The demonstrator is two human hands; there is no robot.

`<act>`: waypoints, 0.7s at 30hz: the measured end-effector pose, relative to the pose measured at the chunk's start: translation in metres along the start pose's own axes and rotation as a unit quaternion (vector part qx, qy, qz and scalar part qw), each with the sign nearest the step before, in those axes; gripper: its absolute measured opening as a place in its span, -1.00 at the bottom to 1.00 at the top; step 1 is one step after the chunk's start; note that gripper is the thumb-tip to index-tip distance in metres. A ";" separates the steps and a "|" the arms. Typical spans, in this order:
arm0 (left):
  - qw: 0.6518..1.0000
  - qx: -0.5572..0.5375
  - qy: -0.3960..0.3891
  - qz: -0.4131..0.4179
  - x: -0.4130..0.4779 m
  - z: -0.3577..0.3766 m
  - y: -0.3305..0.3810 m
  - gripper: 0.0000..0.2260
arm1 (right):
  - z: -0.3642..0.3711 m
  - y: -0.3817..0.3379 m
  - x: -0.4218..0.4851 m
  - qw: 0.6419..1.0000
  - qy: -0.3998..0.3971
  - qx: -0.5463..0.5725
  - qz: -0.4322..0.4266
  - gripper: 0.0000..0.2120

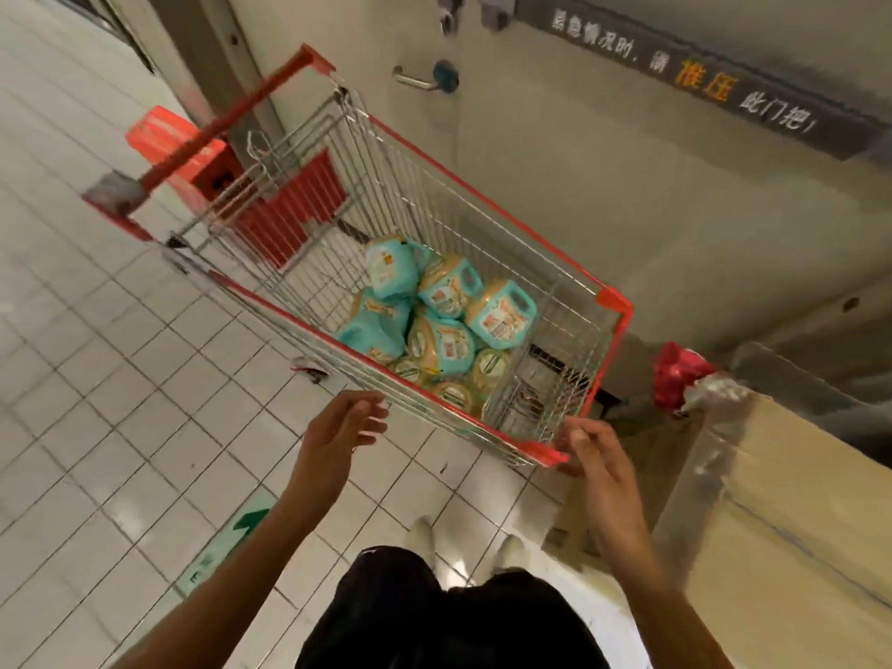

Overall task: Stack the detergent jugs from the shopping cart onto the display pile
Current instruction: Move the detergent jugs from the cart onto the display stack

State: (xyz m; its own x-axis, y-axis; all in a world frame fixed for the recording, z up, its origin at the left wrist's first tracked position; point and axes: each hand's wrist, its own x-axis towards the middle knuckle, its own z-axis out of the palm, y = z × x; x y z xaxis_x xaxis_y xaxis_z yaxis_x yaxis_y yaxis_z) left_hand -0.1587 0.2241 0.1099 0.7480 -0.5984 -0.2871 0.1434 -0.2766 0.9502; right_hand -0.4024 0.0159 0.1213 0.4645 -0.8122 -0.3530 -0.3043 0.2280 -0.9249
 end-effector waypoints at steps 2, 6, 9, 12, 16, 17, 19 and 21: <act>1.000 0.003 0.012 -0.010 0.006 -0.019 0.002 -0.76 | 0.023 0.000 0.008 1.000 -0.023 -0.001 0.009 -0.81; 0.999 -0.007 0.025 -0.019 0.024 -0.036 0.004 -0.76 | 0.055 0.006 0.033 0.997 -0.067 -0.009 0.035 -0.80; 0.999 -0.015 0.039 -0.025 0.044 -0.039 0.005 -0.77 | 0.073 0.006 0.060 0.992 -0.104 -0.043 0.052 -0.81; 0.998 -0.011 0.045 -0.047 0.069 -0.039 0.007 -0.78 | 0.092 0.000 0.092 0.988 -0.125 -0.058 0.071 -0.79; 0.994 0.038 0.034 -0.092 0.102 -0.040 0.008 -0.79 | 0.118 -0.014 0.136 0.985 -0.147 -0.061 0.067 -0.66; 0.993 0.047 0.032 -0.105 0.114 -0.039 0.008 -0.80 | 0.125 -0.017 0.150 0.984 -0.153 -0.060 0.071 -0.66; 0.990 0.059 0.026 -0.124 0.133 -0.038 0.009 -0.81 | 0.136 -0.022 0.173 0.981 -0.166 -0.065 0.081 -0.73; 0.989 0.064 0.021 -0.130 0.160 -0.036 0.013 -0.83 | 0.147 -0.027 0.203 0.978 -0.178 -0.074 0.085 -0.83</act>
State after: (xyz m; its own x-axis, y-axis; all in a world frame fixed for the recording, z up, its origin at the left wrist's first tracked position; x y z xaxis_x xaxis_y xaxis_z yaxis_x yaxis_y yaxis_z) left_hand -0.0140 0.1515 0.0808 0.7239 -0.4633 -0.5113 0.2528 -0.5114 0.8213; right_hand -0.1781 -0.0761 0.0543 0.6496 -0.5246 -0.5503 -0.5064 0.2414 -0.8278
